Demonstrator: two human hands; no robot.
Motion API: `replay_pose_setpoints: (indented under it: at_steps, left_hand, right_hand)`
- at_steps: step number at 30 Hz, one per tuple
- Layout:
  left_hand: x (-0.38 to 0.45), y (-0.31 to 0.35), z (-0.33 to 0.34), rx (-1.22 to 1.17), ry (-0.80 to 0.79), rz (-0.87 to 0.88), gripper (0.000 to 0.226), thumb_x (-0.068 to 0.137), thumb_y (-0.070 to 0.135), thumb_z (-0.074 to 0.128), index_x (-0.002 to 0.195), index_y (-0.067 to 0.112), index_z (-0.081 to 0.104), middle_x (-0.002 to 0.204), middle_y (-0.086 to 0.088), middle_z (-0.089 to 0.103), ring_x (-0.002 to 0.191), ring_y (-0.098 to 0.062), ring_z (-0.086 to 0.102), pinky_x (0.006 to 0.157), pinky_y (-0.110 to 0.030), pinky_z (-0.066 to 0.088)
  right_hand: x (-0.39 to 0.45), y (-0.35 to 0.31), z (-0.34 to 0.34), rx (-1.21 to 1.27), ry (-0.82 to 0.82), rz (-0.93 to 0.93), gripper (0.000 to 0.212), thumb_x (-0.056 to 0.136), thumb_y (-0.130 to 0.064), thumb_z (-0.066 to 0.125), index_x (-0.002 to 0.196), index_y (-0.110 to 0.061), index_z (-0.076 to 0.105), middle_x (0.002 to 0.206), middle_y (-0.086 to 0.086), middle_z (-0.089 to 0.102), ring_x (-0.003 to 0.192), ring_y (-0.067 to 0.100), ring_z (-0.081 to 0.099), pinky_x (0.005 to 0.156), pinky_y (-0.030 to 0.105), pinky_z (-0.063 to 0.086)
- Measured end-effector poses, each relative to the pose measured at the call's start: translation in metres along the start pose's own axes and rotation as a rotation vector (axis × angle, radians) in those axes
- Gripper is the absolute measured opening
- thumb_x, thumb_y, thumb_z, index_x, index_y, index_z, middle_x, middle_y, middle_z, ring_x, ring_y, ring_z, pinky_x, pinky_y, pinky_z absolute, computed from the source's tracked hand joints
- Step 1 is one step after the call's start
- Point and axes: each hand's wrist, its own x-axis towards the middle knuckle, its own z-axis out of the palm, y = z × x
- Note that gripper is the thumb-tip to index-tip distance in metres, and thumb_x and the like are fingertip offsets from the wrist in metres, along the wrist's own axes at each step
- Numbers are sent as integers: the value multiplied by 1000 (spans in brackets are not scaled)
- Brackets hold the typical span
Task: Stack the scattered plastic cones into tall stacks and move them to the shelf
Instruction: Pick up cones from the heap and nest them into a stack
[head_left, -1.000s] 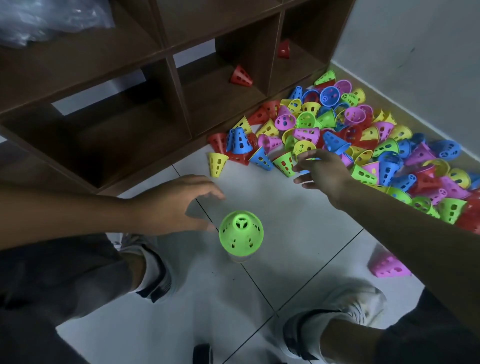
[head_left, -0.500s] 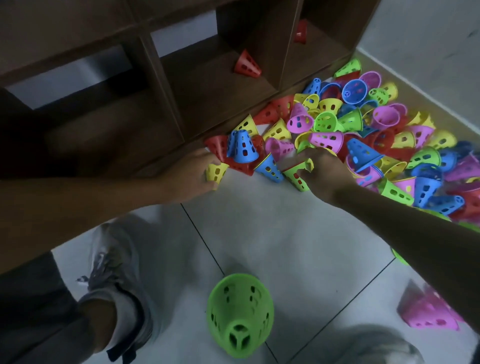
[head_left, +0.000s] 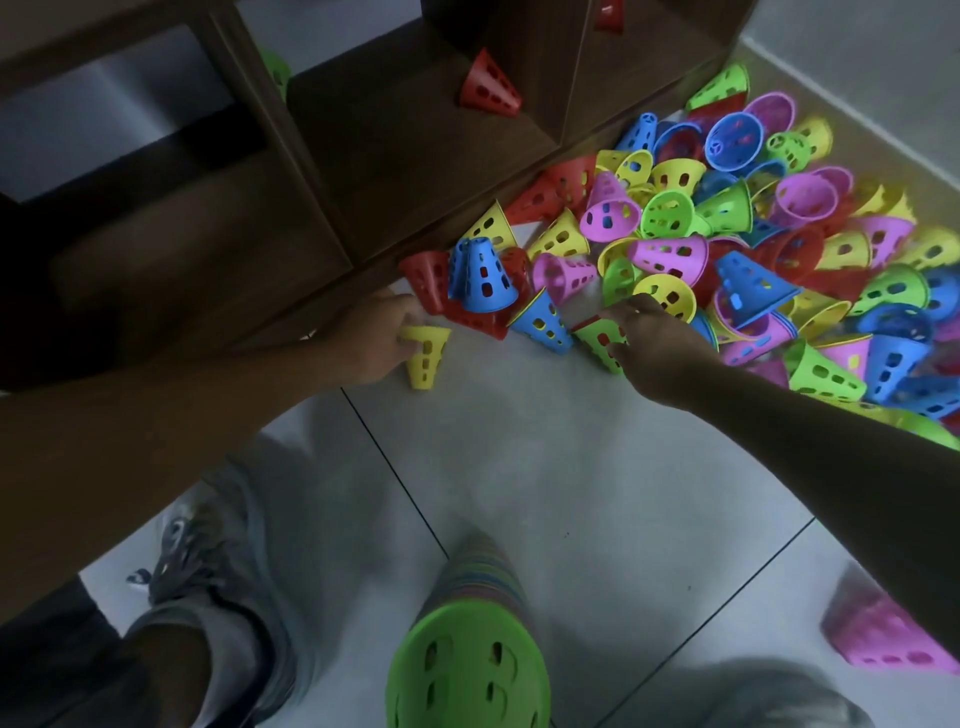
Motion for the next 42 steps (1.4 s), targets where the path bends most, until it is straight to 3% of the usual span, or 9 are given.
replay_pose_setpoints:
  at_steps: [5, 8, 13, 18, 24, 27, 33, 36, 42]
  left_hand:
    - [-14, -2, 7, 28, -105, 12, 13, 89, 20, 72, 92, 18, 60, 94, 0, 56, 92, -24, 60, 78, -36, 49]
    - [-27, -3, 12, -6, -164, 14, 22, 91, 19, 69, 78, 25, 53, 88, 1, 60, 88, -23, 61, 78, -39, 52]
    - [-46, 5, 9, -59, -209, 44, 12, 91, 18, 69, 84, 21, 59, 83, 3, 65, 83, -18, 62, 77, -40, 55]
    - [-64, 22, -14, -106, -187, 102, 11, 90, 14, 68, 84, 19, 61, 79, 4, 64, 77, -11, 61, 68, -32, 48]
    - [-87, 50, -72, -173, -178, 148, 11, 91, 9, 69, 91, 19, 65, 82, -5, 66, 77, -21, 63, 70, -37, 51]
    - [-108, 68, -106, -195, -174, 187, 9, 92, 8, 69, 94, 17, 66, 84, -7, 67, 75, -15, 63, 69, -36, 52]
    - [-155, 105, -170, -237, -159, 225, 9, 93, 14, 69, 98, 22, 68, 87, 4, 72, 80, -6, 70, 72, -28, 55]
    - [-173, 118, -195, -327, -141, 208, 8, 94, 18, 69, 99, 25, 69, 89, 3, 74, 82, -14, 72, 79, -37, 59]
    - [-201, 136, -220, -573, -232, 164, 13, 91, 17, 67, 103, 12, 68, 94, -10, 76, 79, -17, 70, 78, -32, 60]
  right_hand:
    - [-5, 1, 12, -113, 52, 10, 50, 100, -17, 54, 148, -18, 39, 146, 16, 37, 103, 36, 64, 73, 40, 58]
    - [-10, 1, 15, -170, 78, 7, 37, 99, -21, 57, 135, -13, 50, 131, 16, 44, 87, 31, 63, 68, 43, 60]
    - [-24, 6, 19, -254, 64, 11, 16, 98, -18, 58, 112, -10, 57, 107, 11, 47, 75, 27, 59, 59, 41, 58]
    - [-39, 11, 15, -233, 28, 21, 18, 98, -18, 56, 115, -11, 57, 112, 11, 49, 79, 29, 59, 62, 41, 55]
    - [-61, -2, -13, -67, 113, 43, 20, 101, -28, 54, 110, -12, 61, 103, 13, 61, 90, 33, 62, 73, 41, 54]
    - [-76, -10, -29, 55, 186, 33, 13, 99, -28, 59, 102, -17, 65, 98, 9, 66, 89, 30, 63, 74, 38, 53]
    - [-119, -41, -64, 413, 292, 2, 9, 97, -27, 64, 91, -20, 63, 86, 3, 67, 73, 22, 67, 68, 29, 53]
    - [-145, -63, -83, 627, 330, 21, 11, 97, -22, 64, 91, -12, 65, 86, 6, 66, 67, 15, 64, 55, 9, 45]
    - [-192, -89, -113, 1002, 316, 78, 12, 99, -17, 61, 99, -7, 67, 92, 14, 67, 71, 21, 66, 51, 17, 50]
